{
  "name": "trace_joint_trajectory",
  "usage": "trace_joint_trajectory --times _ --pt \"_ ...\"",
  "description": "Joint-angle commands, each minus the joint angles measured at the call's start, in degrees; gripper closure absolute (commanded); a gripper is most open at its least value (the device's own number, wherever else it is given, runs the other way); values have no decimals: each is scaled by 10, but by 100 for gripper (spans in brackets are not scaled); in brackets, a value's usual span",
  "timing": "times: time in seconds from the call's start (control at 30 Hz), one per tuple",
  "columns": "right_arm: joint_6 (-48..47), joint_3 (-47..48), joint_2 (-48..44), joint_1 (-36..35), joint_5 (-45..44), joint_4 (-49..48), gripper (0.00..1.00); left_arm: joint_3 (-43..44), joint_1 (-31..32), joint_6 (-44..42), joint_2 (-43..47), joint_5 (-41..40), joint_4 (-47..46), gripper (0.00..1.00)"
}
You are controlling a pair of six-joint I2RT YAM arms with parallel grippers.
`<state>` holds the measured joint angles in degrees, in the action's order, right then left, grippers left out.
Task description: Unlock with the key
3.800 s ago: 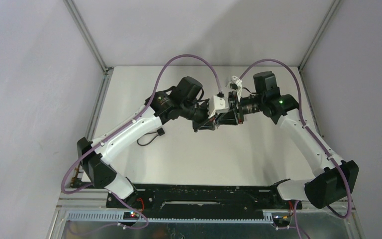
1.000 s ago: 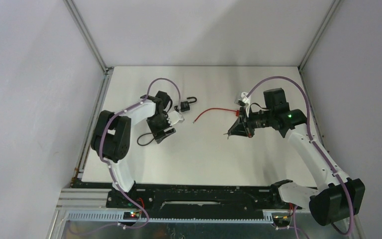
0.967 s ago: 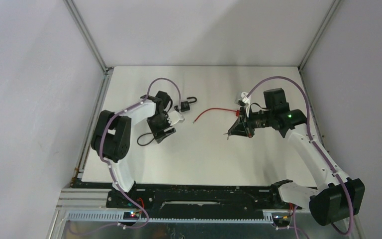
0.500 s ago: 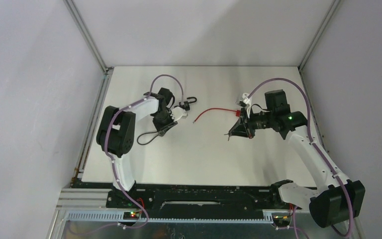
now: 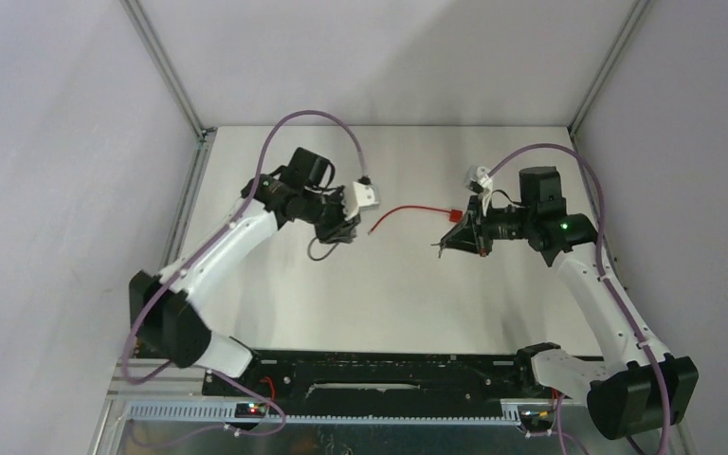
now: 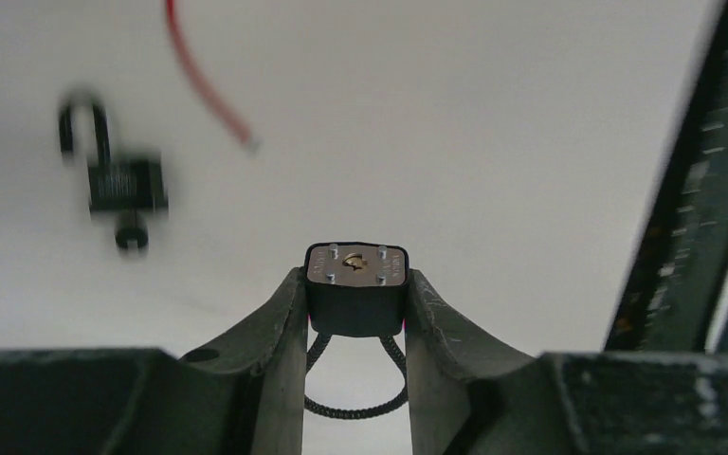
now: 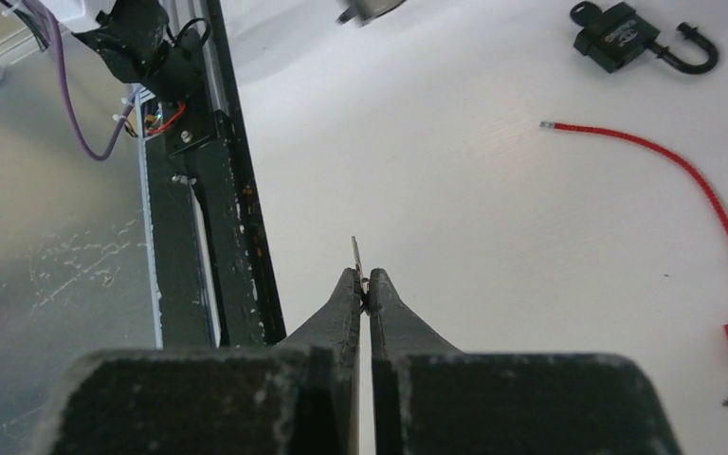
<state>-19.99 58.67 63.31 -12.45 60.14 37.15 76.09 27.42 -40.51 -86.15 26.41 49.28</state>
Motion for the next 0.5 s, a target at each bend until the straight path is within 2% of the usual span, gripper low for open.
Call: trace_joint_trajectory --times 0.0,0.23,0.37,0.47 --pt "4 51 -7 15 20 -7 100 51 101 -33 66 95 52 100" --pt "-8 64 -22 16 23 3 100 157 232 -150 76 31 194 100" --pt "-1 64 -35 2 33 -11 100 226 270 -197 50 67 256 100" --pt "-14 64 -50 -20 33 -5 100 218 300 -206 63 81 235 100"
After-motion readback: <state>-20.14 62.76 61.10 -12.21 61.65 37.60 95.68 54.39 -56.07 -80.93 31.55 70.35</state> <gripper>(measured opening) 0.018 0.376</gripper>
